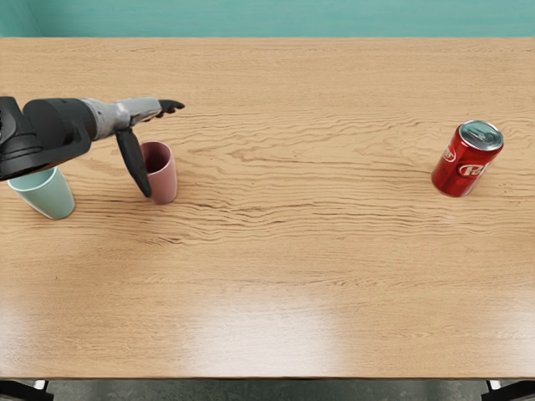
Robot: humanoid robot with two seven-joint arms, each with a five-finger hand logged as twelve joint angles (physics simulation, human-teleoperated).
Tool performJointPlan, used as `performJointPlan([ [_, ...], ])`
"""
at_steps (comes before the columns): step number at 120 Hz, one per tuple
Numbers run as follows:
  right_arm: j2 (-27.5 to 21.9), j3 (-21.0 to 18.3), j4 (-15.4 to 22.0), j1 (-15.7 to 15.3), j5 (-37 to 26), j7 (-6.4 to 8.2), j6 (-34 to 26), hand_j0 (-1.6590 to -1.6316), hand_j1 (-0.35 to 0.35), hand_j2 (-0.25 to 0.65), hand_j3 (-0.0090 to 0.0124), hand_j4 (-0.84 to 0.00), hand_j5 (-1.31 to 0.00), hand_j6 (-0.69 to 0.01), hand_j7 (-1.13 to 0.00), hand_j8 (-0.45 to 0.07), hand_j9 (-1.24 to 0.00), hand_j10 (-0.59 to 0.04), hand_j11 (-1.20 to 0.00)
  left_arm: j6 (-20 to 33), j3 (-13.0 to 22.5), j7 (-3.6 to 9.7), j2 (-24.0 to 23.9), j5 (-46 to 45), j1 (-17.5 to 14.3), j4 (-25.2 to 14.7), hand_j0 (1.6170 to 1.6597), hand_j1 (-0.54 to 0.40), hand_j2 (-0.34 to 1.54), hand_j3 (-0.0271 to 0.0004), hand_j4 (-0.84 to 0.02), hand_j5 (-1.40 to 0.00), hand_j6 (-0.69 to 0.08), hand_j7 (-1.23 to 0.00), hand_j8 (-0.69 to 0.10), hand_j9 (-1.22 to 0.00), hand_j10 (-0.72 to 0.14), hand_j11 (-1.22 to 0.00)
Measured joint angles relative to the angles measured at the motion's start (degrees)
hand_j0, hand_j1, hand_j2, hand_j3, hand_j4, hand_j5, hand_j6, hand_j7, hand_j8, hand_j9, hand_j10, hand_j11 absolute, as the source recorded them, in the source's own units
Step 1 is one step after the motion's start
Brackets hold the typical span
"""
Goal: Pick up cup and place in cup with left hand
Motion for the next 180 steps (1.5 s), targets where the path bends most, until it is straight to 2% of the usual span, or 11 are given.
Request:
performJointPlan([
  [26, 0.0, 0.0, 0.0, 0.0, 0.0, 0.0, 0.0, -1.6581, -0.349, 0.0, 0.0, 0.0, 0.0, 0.001, 0.0, 0.0, 0.0, 0.0, 0.0, 2.5, 1.5, 0.01, -0.1, 1.5, 1.2, 0.6, 1.658, 0.206, 0.03, 0.0, -0.124, -0.16, -0.125, -0.16, -0.124, -0.16, -0.123, -0.16],
  [38, 0.0, 0.0, 0.0, 0.0, 0.0, 0.0, 0.0, -1.6581, -0.349, 0.0, 0.0, 0.0, 0.0, 0.001, 0.0, 0.0, 0.0, 0.0, 0.0, 2.8, 1.8, 0.01, -2.3, 1.6, 1.2, 1.9, 1.658, 0.148, 0.04, 0.0, -0.172, -0.22, -0.173, -0.22, -0.173, -0.22, -0.172, -0.22],
  [56, 0.0, 0.0, 0.0, 0.0, 0.0, 0.0, 0.0, -1.6581, -0.349, 0.0, 0.0, 0.0, 0.0, 0.001, 0.0, 0.0, 0.0, 0.0, 0.0, 3.0, 1.9, 0.01, -2.5, 1.7, 1.2, 3.3, 1.658, 0.071, 0.05, 0.0, -0.237, -0.3, -0.238, -0.3, -0.237, -0.3, -0.236, -0.3],
  [96, 0.0, 0.0, 0.0, 0.0, 0.0, 0.0, 0.0, -1.6581, -0.349, 0.0, 0.0, 0.0, 0.0, 0.001, 0.0, 0.0, 0.0, 0.0, 0.0, 3.4, 2.3, 0.01, -2.5, 1.7, 1.4, 4.4, 1.658, -0.045, 0.07, 0.0, -0.334, -0.43, -0.335, -0.43, -0.336, -0.43, -0.333, -0.43],
  [115, 0.0, 0.0, 0.0, 0.0, 0.0, 0.0, 0.0, -1.6581, -0.349, 0.0, 0.0, 0.0, 0.0, 0.0, 0.0, 0.0, 0.0, 0.0, 0.0, 5.8, 3.2, 0.0, -2.5, 2.0, 1.5, 4.5, 1.6579, -0.074, 0.08, 0.0, -0.387, -0.45, -0.388, -0.45, -0.33, -0.47, -0.373, -0.47],
  [131, 0.0, 0.0, 0.0, 0.0, 0.0, 0.0, 0.0, -1.6581, -0.349, 0.0, 0.0, 0.0, 0.0, 0.0, 0.0, 0.0, 0.0, 0.0, 0.0, 7.2, 3.9, 0.01, -2.5, 2.6, 1.5, 4.5, 1.658, -0.091, 0.08, 0.0, -0.388, -0.47, -0.389, -0.47, -0.354, -0.48, -0.378, -0.48],
  [139, 0.0, 0.0, 0.0, 0.0, 0.0, 0.0, 0.0, -1.6581, -0.349, 0.0, 0.0, 0.0, 0.0, 0.0, 0.0, 0.0, 0.0, 0.0, 0.0, 7.5, 4.3, 0.0, -2.6, 2.8, 1.5, 4.5, 1.6579, -0.095, 0.08, 0.0, -0.394, -0.47, -0.395, -0.47, -0.314, -0.49, -0.381, -0.49],
  [159, 0.0, 0.0, 0.0, 0.0, 0.0, 0.0, 0.0, -1.6581, -0.349, 0.0, 0.0, 0.0, 0.0, 0.001, 0.0, 0.0, 0.0, 0.0, 0.0, 7.8, 5.2, 0.0, -2.6, 3.1, 1.4, 4.4, 1.6579, -0.104, 0.09, 0.0, -0.414, -0.48, -0.409, -0.48, -0.327, -0.5, -0.385, -0.5],
  [166, 0.0, 0.0, 0.0, 0.0, 0.0, 0.0, 0.0, -1.6581, -0.349, 0.0, 0.0, 0.0, 0.0, 0.001, 0.0, 0.0, 0.0, 0.0, 0.0, 7.8, 5.4, 0.0, -2.6, 3.2, 1.4, 4.4, 1.6579, -0.119, 0.1, 0.0, -0.437, -0.49, -0.389, -0.49, -0.317, -0.51, -0.393, -0.52],
  [180, 0.0, 0.0, 0.0, 0.0, 0.0, 0.0, 0.0, -1.6581, -0.349, 0.0, 0.0, 0.0, 0.0, 0.001, 0.0, 0.0, 0.0, 0.0, 0.0, 7.7, 5.5, 0.01, -2.5, 3.0, 1.4, 4.2, 1.6567, -0.167, 0.14, 0.0, -0.457, -0.54, -0.33, -0.54, -0.266, -0.56, -0.338, -0.57],
])
